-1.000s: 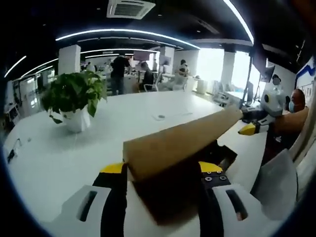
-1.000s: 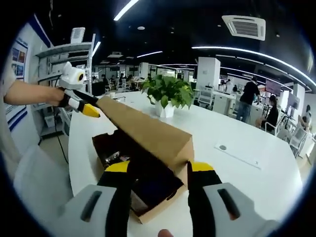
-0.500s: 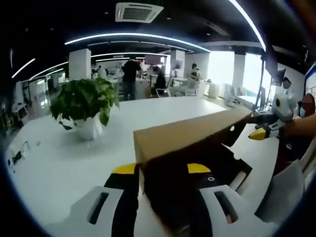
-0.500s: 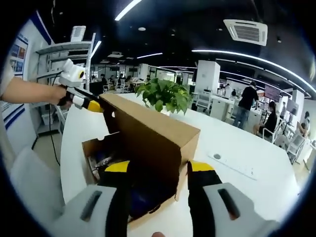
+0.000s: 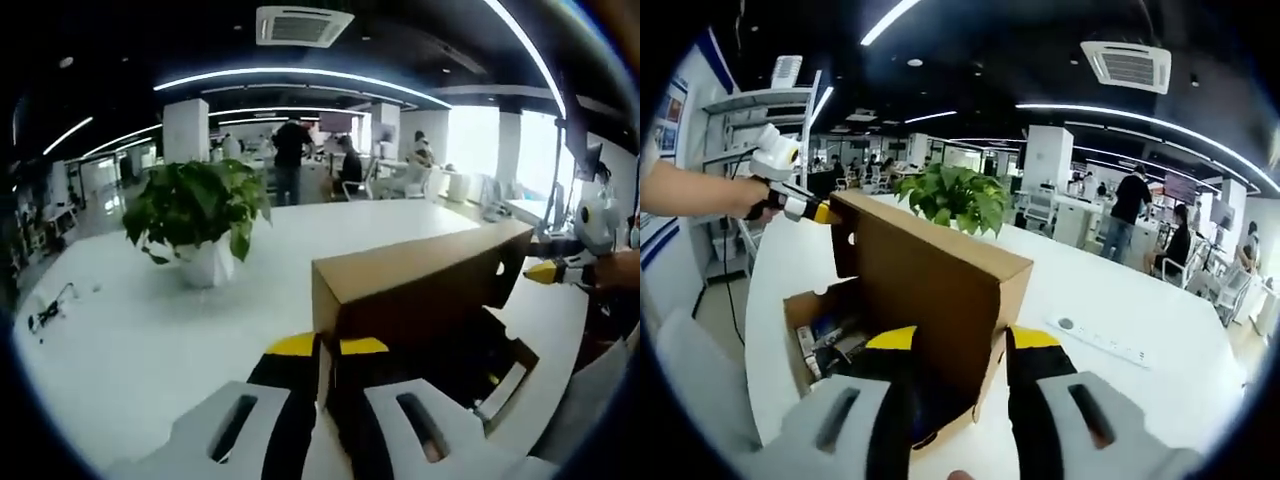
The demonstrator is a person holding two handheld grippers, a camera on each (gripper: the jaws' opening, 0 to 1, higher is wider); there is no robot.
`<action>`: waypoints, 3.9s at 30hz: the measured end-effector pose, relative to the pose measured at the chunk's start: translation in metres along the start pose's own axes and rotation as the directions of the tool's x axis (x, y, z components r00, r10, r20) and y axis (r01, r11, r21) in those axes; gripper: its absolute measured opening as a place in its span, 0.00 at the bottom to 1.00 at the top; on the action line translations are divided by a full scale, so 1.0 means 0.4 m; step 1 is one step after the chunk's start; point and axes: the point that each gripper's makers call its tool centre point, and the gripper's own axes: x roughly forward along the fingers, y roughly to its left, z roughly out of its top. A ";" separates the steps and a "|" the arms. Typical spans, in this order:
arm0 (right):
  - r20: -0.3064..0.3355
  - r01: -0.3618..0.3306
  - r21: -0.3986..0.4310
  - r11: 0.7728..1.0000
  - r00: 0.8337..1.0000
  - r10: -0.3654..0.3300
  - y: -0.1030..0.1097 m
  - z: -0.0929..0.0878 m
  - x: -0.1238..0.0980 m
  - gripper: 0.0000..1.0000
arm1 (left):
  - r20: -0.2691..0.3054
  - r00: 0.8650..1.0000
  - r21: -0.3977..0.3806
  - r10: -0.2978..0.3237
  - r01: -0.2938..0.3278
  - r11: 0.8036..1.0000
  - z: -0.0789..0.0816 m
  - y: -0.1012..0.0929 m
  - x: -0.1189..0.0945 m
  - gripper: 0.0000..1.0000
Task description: Operate the shoe box by opening the lid, removing the specified soft item, and placing it in the target area until the item is outside and the box remains undamaged.
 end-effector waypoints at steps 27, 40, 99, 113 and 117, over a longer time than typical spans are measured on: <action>-0.144 0.061 0.019 0.998 0.988 -0.057 -0.050 -0.189 0.035 0.09 | -0.009 1.000 -0.019 -0.007 0.006 1.000 0.034 0.030 0.075 0.00; -0.161 0.105 0.078 0.991 0.983 -0.092 -0.058 -0.211 0.067 0.01 | -0.024 1.000 -0.026 -0.017 0.016 1.000 0.040 0.039 0.118 0.00; -0.234 0.102 0.087 0.991 0.969 -0.079 -0.107 -0.222 0.137 0.02 | -0.146 0.989 -0.190 -0.035 0.007 0.982 -0.153 0.068 0.185 0.00; -0.266 0.112 0.134 0.985 0.961 -0.073 -0.115 -0.231 0.147 0.03 | -0.168 0.985 -0.187 -0.031 -0.001 0.982 -0.166 0.068 0.194 0.00; -0.266 0.109 0.154 0.982 0.962 -0.065 -0.114 -0.231 0.147 0.05 | -0.171 0.985 -0.185 -0.028 -0.004 0.983 -0.165 0.068 0.196 0.00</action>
